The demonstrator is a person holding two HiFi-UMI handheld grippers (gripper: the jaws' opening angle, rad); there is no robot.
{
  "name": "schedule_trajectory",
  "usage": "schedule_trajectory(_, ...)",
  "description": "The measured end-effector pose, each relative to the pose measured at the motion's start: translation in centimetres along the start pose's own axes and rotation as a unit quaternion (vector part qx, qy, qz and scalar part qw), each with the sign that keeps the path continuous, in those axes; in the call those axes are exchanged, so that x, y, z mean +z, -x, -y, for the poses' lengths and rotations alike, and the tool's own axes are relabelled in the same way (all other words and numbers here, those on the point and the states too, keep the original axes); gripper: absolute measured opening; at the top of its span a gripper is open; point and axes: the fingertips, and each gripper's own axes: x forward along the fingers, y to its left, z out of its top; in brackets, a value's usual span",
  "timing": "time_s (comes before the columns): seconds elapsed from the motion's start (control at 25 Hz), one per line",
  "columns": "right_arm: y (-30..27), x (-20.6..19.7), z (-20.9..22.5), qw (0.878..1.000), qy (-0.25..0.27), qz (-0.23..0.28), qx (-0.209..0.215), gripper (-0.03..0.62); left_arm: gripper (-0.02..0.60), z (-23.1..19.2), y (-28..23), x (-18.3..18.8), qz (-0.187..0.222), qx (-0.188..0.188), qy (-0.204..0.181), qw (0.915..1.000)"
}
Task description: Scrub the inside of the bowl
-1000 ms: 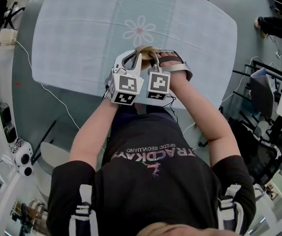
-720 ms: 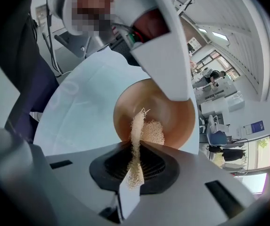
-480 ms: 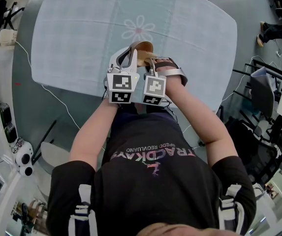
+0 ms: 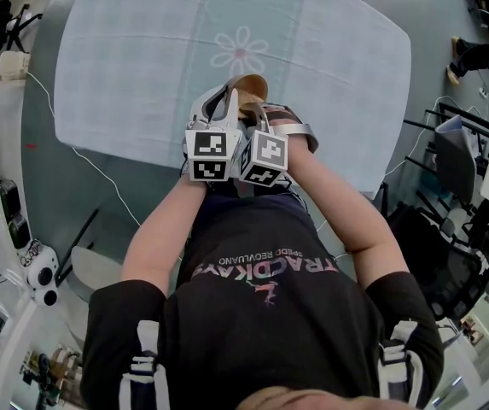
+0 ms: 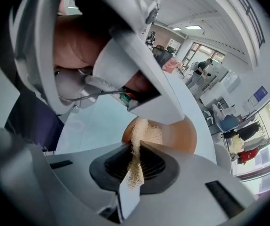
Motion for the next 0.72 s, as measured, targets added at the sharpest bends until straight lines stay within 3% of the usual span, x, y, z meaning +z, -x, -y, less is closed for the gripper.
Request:
schedule_trajectory(0.24,-0.2,-1.6,-0.2,0.999,0.038,-0.023,-0.002,0.032,0.046,-0.1,0.1,-0.1,-0.002,0.001,0.002,1.0)
schedule_trajectory(0.44,-0.2,-3.5,0.3,0.995,0.079,-0.052,-0.015,0.032,0.046,0.5,0.1,-0.2,-0.008,-0.015,-0.02,0.9996)
schedule_trajectory(0.56,0.1,-4.1,1.9,0.995,0.07,-0.052,-0.04,0.032,0.046,0.8,0.1,-0.6,-0.018,-0.026,-0.033,0.9989)
schedule_trajectory(0.72,1.2,-3.1,3.6,0.996,0.048,-0.021,-0.07,0.032,0.038,-0.4,0.1,-1.4,-0.025,-0.016,-0.007,0.9995)
